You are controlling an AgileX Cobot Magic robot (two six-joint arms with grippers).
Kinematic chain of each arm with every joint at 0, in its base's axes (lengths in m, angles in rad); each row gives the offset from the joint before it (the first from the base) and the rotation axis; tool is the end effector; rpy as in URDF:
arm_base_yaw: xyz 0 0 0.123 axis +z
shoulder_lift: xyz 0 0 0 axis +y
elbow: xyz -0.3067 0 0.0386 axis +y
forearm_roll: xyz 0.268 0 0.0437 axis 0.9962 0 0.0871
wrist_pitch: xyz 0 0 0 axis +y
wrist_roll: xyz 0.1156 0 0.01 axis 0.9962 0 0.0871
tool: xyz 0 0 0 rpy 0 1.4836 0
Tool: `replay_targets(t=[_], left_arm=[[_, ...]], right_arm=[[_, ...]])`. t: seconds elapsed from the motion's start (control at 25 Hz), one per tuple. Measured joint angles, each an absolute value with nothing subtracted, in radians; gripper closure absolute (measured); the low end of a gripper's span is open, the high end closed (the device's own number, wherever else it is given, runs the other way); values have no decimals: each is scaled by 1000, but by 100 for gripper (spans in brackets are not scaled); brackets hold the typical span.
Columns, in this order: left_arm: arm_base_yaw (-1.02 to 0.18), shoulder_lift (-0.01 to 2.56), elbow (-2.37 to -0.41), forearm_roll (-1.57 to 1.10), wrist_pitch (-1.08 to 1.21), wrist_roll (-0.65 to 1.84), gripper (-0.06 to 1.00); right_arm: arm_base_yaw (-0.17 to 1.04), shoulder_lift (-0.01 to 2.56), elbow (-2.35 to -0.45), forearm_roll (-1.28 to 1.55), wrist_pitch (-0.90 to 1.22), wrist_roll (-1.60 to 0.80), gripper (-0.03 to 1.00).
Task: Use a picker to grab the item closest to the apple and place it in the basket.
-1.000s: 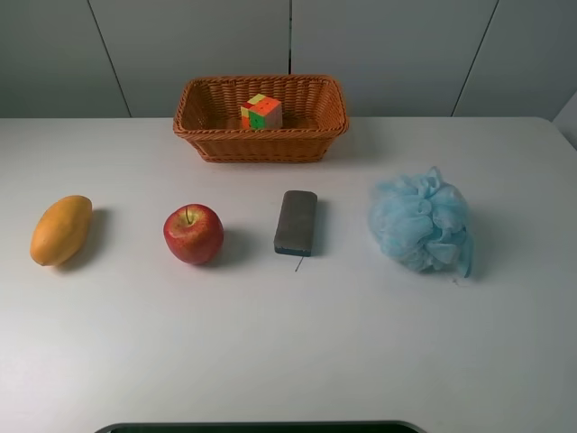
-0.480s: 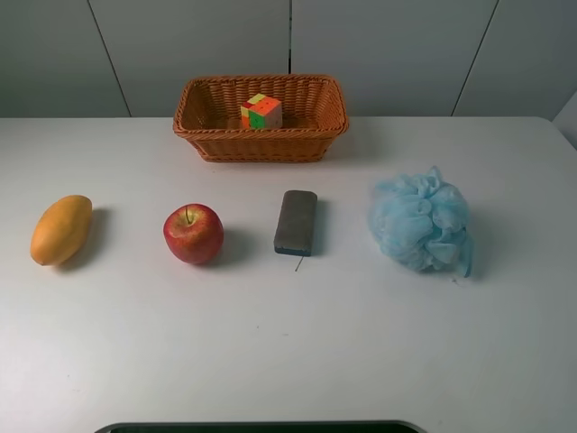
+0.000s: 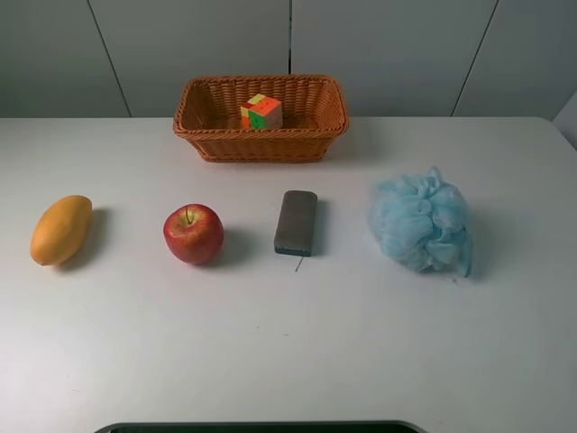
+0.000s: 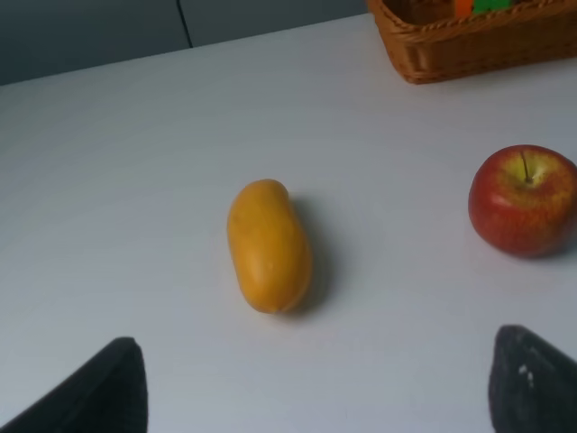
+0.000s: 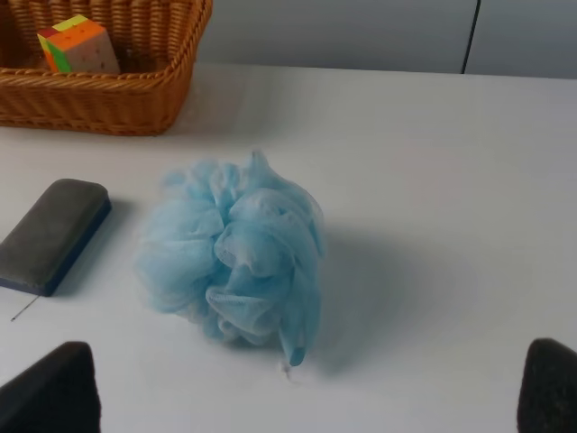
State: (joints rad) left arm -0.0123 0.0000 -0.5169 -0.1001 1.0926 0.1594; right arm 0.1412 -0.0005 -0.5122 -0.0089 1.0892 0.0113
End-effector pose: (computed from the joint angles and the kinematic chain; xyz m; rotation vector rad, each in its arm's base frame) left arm 0.0067 -0.0104 0.2779 0.1838 2.0471 -0.0288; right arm 0.0078 0.0002 0.2764 -0.1331 2.0568 0.0836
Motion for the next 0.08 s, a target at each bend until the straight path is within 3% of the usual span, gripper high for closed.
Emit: replay_targets(t=[0.08], left_arm=[[-12,0,-517,-100,1093,159,22]], right_arm=[[141,0,-512,-9,1089,11,27]])
